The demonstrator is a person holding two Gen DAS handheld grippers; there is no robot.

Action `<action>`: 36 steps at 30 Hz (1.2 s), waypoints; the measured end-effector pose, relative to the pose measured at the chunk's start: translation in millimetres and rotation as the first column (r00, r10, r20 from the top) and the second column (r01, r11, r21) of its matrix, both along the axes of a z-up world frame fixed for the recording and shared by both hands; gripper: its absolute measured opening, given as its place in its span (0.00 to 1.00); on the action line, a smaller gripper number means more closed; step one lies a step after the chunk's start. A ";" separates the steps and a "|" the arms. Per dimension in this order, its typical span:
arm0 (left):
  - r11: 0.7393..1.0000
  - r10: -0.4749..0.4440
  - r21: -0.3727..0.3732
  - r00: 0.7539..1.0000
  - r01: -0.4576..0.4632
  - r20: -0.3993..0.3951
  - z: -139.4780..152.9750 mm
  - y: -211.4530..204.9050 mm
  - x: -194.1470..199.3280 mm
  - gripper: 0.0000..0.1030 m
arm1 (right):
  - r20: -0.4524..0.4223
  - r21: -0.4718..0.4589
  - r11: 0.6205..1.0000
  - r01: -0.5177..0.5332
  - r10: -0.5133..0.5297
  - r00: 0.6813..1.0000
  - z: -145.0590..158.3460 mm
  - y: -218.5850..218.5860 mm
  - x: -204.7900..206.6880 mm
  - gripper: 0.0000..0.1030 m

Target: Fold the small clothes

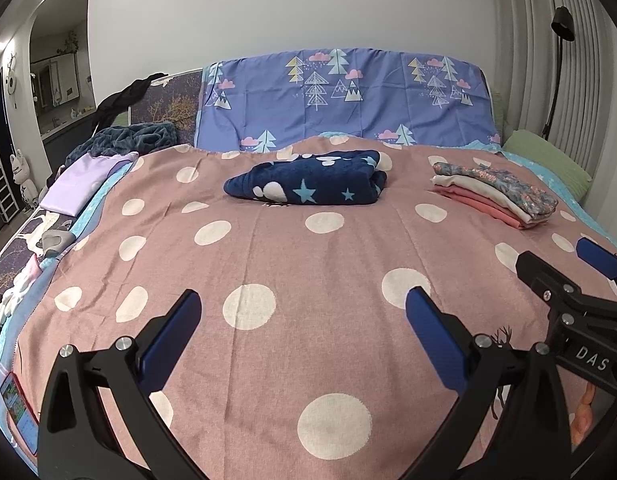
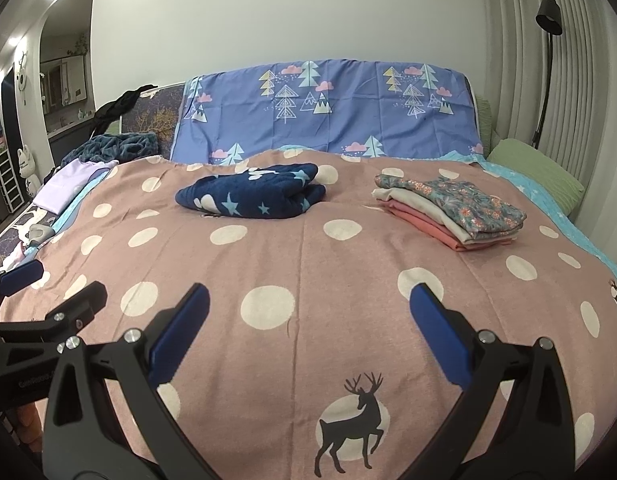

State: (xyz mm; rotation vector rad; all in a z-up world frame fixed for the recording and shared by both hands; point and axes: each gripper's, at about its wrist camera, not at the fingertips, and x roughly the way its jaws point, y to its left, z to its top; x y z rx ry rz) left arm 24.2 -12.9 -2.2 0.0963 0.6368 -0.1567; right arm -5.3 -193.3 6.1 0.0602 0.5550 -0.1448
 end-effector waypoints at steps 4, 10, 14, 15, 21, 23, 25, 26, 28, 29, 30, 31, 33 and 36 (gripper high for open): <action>1.000 -0.001 0.003 1.000 0.001 0.010 1.9 0.3 2.3 0.99 | 0.001 -0.004 1.000 -0.002 0.002 1.000 1.0 -0.8 -0.4 0.98; 1.000 -0.001 0.005 1.000 0.001 0.018 4.4 -0.1 2.4 0.99 | 0.010 -0.006 1.000 0.002 -0.002 1.000 5.0 -3.7 -0.2 0.98; 1.000 -0.001 0.006 1.000 0.001 0.015 4.7 -0.4 2.9 0.99 | 0.009 -0.007 1.000 0.004 -0.004 1.000 5.2 -5.6 2.2 0.98; 1.000 -0.001 0.006 1.000 0.000 0.015 4.7 0.2 3.0 0.99 | 0.009 -0.007 1.000 0.003 -0.003 1.000 5.5 -5.0 2.0 0.98; 1.000 0.000 0.007 1.000 0.000 0.016 4.7 0.0 3.0 0.99 | 0.008 -0.007 1.000 0.001 -0.001 1.000 5.3 -4.6 2.6 0.98; 1.000 0.000 0.007 1.000 0.000 0.015 4.7 -0.2 3.0 0.99 | 0.008 -0.007 1.000 0.003 -0.003 1.000 5.2 -5.6 3.2 0.98; 1.000 0.000 0.008 1.000 0.000 0.016 5.0 -0.1 3.1 0.99 | 0.008 -0.008 1.000 0.002 -0.002 1.000 5.1 -4.8 2.6 0.98; 1.000 0.000 0.008 1.000 -0.001 0.015 4.8 -0.2 3.2 0.99 | 0.009 -0.007 1.000 0.003 -0.003 1.000 5.1 -5.9 3.4 0.98; 1.000 0.000 0.008 1.000 0.000 0.015 4.8 -0.1 3.4 0.99 | 0.008 -0.007 1.000 0.004 -0.004 1.000 5.2 -5.8 3.3 0.98; 1.000 0.000 0.008 1.000 0.000 0.015 4.8 0.0 3.4 0.99 | 0.008 -0.007 1.000 0.003 -0.003 1.000 5.2 -5.5 3.1 0.98; 1.000 0.000 0.008 1.000 0.000 0.015 4.8 0.1 3.4 0.99 | 0.009 -0.008 1.000 0.004 -0.004 1.000 5.2 -5.8 3.1 0.98; 1.000 -0.001 0.008 1.000 0.001 0.015 4.9 0.2 3.5 0.99 | 0.009 -0.008 1.000 0.005 -0.005 1.000 5.2 -6.2 3.5 0.98; 1.000 -0.002 0.009 1.000 0.002 0.014 4.6 0.9 3.6 0.99 | 0.009 -0.007 1.000 0.005 -0.005 1.000 4.6 -5.4 3.5 0.98; 1.000 -0.001 0.009 1.000 0.001 0.015 4.7 0.5 3.6 0.99 | 0.008 -0.009 1.000 0.006 -0.006 1.000 4.3 -5.3 3.5 0.98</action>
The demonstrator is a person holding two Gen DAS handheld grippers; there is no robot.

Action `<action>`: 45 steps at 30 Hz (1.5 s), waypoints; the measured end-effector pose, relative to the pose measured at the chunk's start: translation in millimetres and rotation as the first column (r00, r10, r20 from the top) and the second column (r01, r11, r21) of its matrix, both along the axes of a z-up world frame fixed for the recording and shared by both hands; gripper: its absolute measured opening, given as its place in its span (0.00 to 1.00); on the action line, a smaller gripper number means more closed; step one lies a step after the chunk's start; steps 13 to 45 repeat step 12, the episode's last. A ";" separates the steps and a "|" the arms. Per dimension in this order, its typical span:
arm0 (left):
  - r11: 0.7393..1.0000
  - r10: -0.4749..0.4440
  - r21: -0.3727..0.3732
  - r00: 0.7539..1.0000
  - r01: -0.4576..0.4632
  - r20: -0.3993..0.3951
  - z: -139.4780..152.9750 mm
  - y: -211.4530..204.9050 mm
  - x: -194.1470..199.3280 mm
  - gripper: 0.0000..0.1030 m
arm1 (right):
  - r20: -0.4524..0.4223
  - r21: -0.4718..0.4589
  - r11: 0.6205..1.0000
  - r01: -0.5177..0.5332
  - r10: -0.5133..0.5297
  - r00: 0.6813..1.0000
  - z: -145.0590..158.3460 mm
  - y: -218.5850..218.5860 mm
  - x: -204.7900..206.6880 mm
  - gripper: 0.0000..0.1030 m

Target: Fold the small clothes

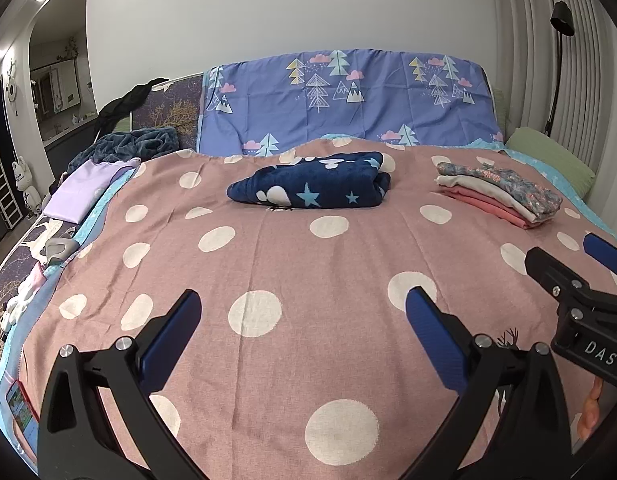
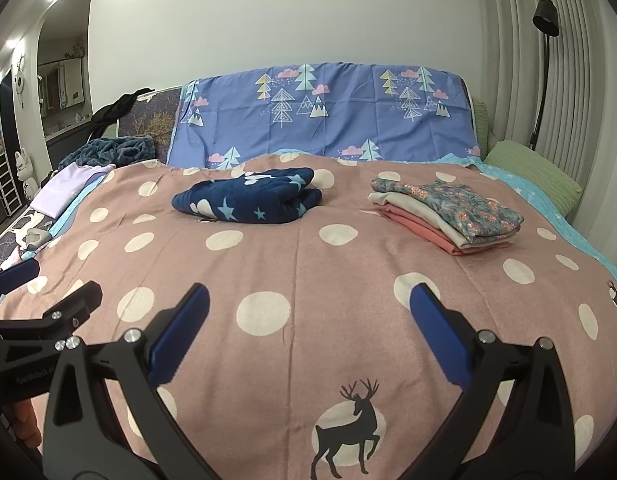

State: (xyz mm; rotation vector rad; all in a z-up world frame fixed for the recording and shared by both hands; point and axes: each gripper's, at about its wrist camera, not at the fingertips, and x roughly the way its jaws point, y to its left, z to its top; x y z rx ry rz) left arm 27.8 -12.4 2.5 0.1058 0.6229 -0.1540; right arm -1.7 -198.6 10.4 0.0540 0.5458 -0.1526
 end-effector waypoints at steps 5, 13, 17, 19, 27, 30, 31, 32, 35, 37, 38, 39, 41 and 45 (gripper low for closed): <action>1.000 0.000 0.002 1.000 0.000 -0.005 -1.5 3.3 0.0 0.99 | -0.003 0.005 1.000 0.003 -0.003 1.000 -1.1 -0.7 0.6 0.98; 1.000 0.000 0.003 1.000 0.000 -0.006 -2.4 4.5 -0.5 0.99 | -0.003 0.007 1.000 0.004 -0.004 1.000 -3.0 -0.9 0.2 0.98; 1.000 0.000 0.003 1.000 0.000 -0.006 -2.4 4.5 -0.5 0.99 | -0.003 0.007 1.000 0.004 -0.004 1.000 -3.0 -0.9 0.2 0.98; 1.000 0.000 0.003 1.000 0.000 -0.006 -2.4 4.5 -0.5 0.99 | -0.003 0.007 1.000 0.004 -0.004 1.000 -3.0 -0.9 0.2 0.98; 1.000 0.000 0.003 1.000 0.000 -0.006 -2.4 4.5 -0.5 0.99 | -0.003 0.007 1.000 0.004 -0.004 1.000 -3.0 -0.9 0.2 0.98; 1.000 0.000 0.003 1.000 0.000 -0.006 -2.4 4.5 -0.5 0.99 | -0.003 0.007 1.000 0.004 -0.004 1.000 -3.0 -0.9 0.2 0.98; 1.000 0.000 0.003 1.000 0.000 -0.006 -2.4 4.5 -0.5 0.99 | -0.003 0.007 1.000 0.004 -0.004 1.000 -3.0 -0.9 0.2 0.98; 1.000 0.000 0.003 1.000 0.000 -0.006 -2.4 4.5 -0.5 0.99 | -0.003 0.007 1.000 0.004 -0.004 1.000 -3.0 -0.9 0.2 0.98; 1.000 0.000 0.003 1.000 0.000 -0.006 -2.4 4.5 -0.5 0.99 | -0.003 0.007 1.000 0.004 -0.004 1.000 -3.0 -0.9 0.2 0.98; 1.000 0.000 0.003 1.000 0.000 -0.006 -2.4 4.5 -0.5 0.99 | -0.003 0.007 1.000 0.004 -0.004 1.000 -3.0 -0.9 0.2 0.98; 1.000 0.000 0.003 1.000 0.000 -0.006 -2.4 4.5 -0.5 0.99 | -0.003 0.007 1.000 0.004 -0.004 1.000 -3.0 -0.9 0.2 0.98; 1.000 0.000 0.003 1.000 0.000 -0.006 -2.4 4.5 -0.5 0.99 | -0.003 0.007 1.000 0.004 -0.004 1.000 -3.0 -0.9 0.2 0.98; 1.000 0.000 0.003 1.000 0.000 -0.006 -2.4 4.5 -0.5 0.99 | -0.003 0.007 1.000 0.004 -0.004 1.000 -3.0 -0.9 0.2 0.98; 1.000 0.000 0.003 1.000 0.000 -0.006 -2.4 4.5 -0.5 0.99 | -0.003 0.007 1.000 0.004 -0.004 1.000 -3.0 -0.9 0.2 0.98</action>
